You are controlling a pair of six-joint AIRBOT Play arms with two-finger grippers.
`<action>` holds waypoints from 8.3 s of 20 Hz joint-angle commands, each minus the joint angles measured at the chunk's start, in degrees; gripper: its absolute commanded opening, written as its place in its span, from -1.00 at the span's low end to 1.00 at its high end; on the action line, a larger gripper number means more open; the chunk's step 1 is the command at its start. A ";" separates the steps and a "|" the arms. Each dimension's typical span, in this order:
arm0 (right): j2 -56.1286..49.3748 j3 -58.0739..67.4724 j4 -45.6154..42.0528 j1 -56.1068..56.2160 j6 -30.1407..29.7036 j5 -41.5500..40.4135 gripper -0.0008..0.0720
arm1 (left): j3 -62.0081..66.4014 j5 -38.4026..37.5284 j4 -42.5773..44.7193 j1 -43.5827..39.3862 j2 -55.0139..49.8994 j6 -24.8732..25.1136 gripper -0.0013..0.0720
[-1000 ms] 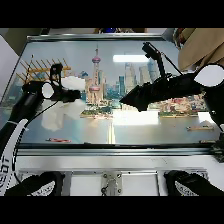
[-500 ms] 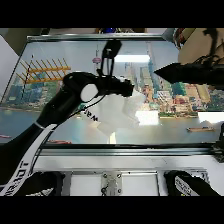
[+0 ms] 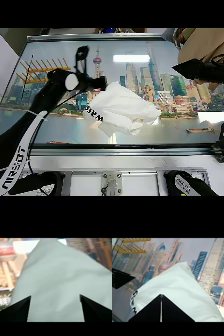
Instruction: Fold the clothes and pants, and hang the long-sleeved shirts on hangers.
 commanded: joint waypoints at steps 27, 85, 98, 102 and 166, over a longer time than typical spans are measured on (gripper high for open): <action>-37.90 -7.06 -9.86 10.21 3.93 -9.22 0.23 | -13.46 0.52 -29.79 12.87 -10.40 17.29 -0.91; -3.63 -36.17 -19.06 29.18 12.61 -6.40 0.67 | -24.85 -1.57 -37.33 37.57 -9.35 23.87 0.91; -8.02 -29.38 -35.06 29.64 12.66 -10.64 -0.91 | -22.47 0.94 -35.21 30.75 -3.82 24.90 -0.92; -8.13 -8.96 -54.34 19.61 14.47 -6.84 -0.92 | -23.30 -7.10 -25.46 20.92 12.35 24.94 -0.92; 21.81 6.43 -49.86 43.32 49.90 -12.09 -0.92 | 6.08 7.96 -33.00 -12.57 32.17 12.52 -0.92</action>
